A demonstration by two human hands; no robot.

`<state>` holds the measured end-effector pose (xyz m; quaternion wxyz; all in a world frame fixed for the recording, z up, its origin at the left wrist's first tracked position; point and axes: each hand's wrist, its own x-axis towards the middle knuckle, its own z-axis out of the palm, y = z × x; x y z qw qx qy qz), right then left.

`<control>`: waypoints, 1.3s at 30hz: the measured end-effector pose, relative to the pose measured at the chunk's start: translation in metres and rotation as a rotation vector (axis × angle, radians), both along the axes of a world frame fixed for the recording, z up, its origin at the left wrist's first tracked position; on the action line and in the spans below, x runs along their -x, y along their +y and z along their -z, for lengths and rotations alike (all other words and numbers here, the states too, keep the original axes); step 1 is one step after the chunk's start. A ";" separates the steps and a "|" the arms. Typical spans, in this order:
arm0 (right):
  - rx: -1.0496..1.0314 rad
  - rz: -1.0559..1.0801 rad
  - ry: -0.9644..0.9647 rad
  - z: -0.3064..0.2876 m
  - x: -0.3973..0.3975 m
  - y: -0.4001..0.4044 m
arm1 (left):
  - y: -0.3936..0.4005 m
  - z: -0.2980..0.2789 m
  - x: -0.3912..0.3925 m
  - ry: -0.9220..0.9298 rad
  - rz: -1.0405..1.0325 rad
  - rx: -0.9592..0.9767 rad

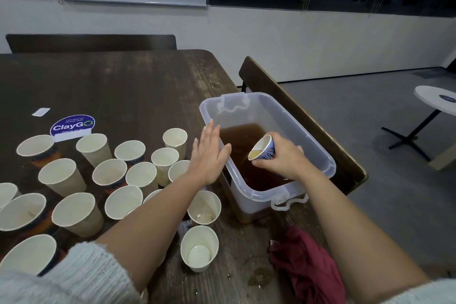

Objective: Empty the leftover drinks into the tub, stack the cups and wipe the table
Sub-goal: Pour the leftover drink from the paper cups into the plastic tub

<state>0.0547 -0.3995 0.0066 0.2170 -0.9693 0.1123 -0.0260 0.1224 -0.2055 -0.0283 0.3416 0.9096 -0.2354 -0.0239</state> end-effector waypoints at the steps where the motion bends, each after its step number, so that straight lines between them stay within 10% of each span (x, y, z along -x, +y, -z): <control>1: 0.000 0.001 0.002 0.000 0.000 0.000 | 0.000 0.000 0.000 0.000 -0.001 0.000; 39: 0.111 -0.019 0.038 0.001 -0.002 0.001 | 0.000 0.001 0.000 0.002 0.002 0.012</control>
